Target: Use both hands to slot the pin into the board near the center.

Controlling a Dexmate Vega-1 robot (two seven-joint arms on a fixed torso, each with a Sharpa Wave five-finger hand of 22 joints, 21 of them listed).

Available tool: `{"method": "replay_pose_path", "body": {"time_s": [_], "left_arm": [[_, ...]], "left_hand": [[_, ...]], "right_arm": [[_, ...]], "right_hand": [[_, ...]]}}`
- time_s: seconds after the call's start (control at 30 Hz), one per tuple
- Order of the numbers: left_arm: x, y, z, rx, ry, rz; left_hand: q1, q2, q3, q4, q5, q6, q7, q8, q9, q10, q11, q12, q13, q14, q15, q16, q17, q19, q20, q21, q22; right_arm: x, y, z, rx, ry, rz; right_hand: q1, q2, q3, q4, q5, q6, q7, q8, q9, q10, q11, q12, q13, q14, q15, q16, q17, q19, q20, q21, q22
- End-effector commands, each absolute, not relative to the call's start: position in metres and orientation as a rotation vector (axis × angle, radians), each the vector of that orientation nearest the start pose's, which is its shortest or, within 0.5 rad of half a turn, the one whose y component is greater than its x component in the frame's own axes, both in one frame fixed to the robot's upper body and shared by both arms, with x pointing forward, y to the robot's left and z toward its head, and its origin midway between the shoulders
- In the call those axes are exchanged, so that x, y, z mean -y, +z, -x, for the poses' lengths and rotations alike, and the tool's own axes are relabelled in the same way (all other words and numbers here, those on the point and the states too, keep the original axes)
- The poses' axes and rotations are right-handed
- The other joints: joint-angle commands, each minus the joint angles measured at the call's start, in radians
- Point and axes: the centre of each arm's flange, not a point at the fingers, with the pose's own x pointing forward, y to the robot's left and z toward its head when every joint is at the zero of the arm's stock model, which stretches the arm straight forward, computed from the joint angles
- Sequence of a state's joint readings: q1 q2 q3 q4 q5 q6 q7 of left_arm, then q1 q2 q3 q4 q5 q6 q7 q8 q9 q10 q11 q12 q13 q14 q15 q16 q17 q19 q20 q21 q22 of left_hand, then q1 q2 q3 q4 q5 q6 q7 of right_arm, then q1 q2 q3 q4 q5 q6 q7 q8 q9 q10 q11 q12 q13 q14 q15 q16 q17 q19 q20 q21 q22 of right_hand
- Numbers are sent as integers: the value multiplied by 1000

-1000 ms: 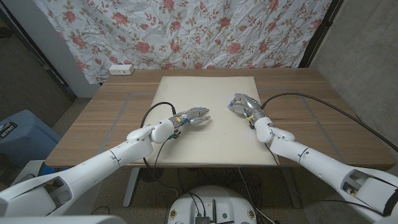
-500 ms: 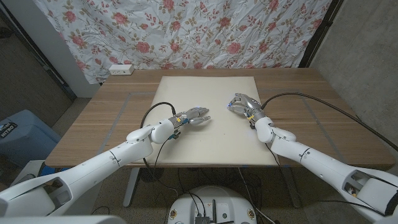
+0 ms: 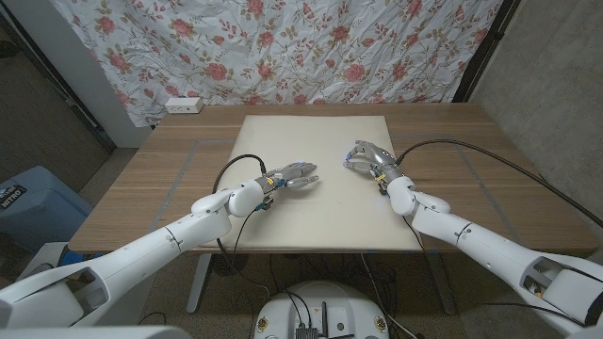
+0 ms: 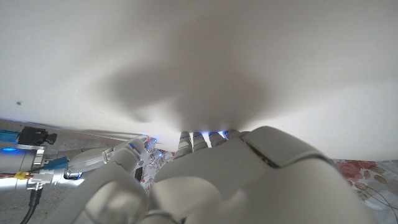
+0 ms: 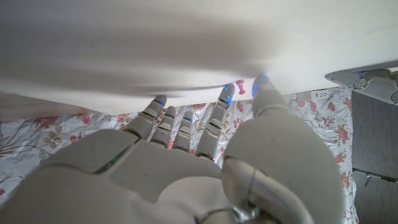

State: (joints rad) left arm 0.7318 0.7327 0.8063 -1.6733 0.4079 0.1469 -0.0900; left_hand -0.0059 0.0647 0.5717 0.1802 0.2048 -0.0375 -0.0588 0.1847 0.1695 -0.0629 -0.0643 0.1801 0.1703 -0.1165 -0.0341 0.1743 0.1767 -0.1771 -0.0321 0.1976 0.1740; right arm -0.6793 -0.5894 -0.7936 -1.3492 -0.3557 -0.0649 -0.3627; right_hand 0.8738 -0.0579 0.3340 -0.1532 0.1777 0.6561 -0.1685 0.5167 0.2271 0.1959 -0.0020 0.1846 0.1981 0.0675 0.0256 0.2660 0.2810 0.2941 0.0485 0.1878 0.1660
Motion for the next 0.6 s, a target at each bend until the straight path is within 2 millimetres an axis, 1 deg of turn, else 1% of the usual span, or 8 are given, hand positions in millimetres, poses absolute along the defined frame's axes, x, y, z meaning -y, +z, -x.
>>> {"method": "replay_pose_path", "body": {"time_s": [0.03, 0.17, 0.33, 0.37, 0.4, 0.47, 0.57, 0.6], "left_arm": [[-155, -73, -620, 487, -340, -1361], [-156, -73, -620, 487, -339, -1363], [-156, -73, -621, 486, -336, -1361], [-156, -73, -621, 484, -337, -1358], [-156, -73, -621, 486, -336, -1359], [-156, -73, -621, 487, -335, -1361], [-156, -73, -620, 487, -333, -1362], [-156, -73, -620, 487, -332, -1361]], "left_hand": [[11, 121, 9, -1, 4, 8, -3, 3, 3, 5, 2, 4, 2, 2, -31, 8, -1, -29, -124, 2, 2], [11, 121, 10, -1, 4, 8, -4, 3, 3, 5, 3, 4, 2, 3, -32, 8, -1, -30, -124, 2, 2], [11, 120, 12, -1, 4, 10, -3, 4, 3, 7, 3, 4, 2, 3, -32, 8, -1, -29, -124, 2, 2], [11, 120, 12, -1, 4, 12, -3, 5, 4, 8, 2, 5, 2, 3, -32, 8, -1, -29, -124, 2, 2], [11, 120, 13, -1, 4, 13, -2, 5, 4, 9, 2, 5, 2, 3, -32, 8, -1, -29, -124, 2, 2], [11, 120, 14, -1, 4, 15, -1, 6, 4, 11, 1, 6, 2, 4, -32, 8, -1, -29, -124, 2, 2], [11, 120, 15, -1, 4, 16, -1, 6, 4, 11, 1, 6, 2, 5, -32, 9, -1, -28, -124, 2, 2], [11, 120, 15, -1, 4, 16, -1, 6, 4, 12, 2, 6, 2, 5, -32, 9, -1, -28, -124, 2, 2]], "right_arm": [[199, -55, -669, 611, -35, 1143], [201, -54, -669, 615, -28, 1145], [203, -53, -670, 625, -4, 1145], [203, -53, -670, 626, 2, 1145], [203, -53, -670, 627, 5, 1146], [205, -52, -670, 628, 14, 1148], [206, -52, -670, 623, 26, 1148], [207, -51, -669, 622, 27, 1148]], "right_hand": [[-19, -5, -6, 3, 2, -24, 3, -11, 3, -17, 7, -3, 3, -14, 4, -6, 5, -9, 5, -4, 5], [-31, -12, -11, 6, 2, -42, 10, -20, -1, -28, 12, -3, 3, -21, 9, -10, 5, -18, 8, -6, 5], [-54, -27, -23, 11, 3, -55, 11, -29, -6, -45, 15, -4, 4, -28, 13, -14, 6, -24, 11, -5, 5], [-61, -30, -26, 13, 4, -63, 14, -33, -8, -52, 18, -4, 4, -32, 17, -16, 6, -30, 13, -6, 6], [-68, -33, -29, 15, 4, -71, 24, -37, -9, -56, 20, -3, 4, -35, 21, -17, 6, -32, 13, -5, 6], [-77, -36, -32, 17, 5, -78, 27, -42, -11, -65, 21, -4, 5, -42, 22, -20, 7, -37, 14, -6, 6], [-98, -40, -38, 22, 8, -105, 47, -56, -14, -84, 26, -4, 5, -54, 31, -26, 8, -50, 19, -6, 6], [-104, -40, -39, 24, 8, -110, 48, -59, -15, -91, 26, -5, 5, -59, 34, -28, 8, -56, 21, -8, 6]]}}
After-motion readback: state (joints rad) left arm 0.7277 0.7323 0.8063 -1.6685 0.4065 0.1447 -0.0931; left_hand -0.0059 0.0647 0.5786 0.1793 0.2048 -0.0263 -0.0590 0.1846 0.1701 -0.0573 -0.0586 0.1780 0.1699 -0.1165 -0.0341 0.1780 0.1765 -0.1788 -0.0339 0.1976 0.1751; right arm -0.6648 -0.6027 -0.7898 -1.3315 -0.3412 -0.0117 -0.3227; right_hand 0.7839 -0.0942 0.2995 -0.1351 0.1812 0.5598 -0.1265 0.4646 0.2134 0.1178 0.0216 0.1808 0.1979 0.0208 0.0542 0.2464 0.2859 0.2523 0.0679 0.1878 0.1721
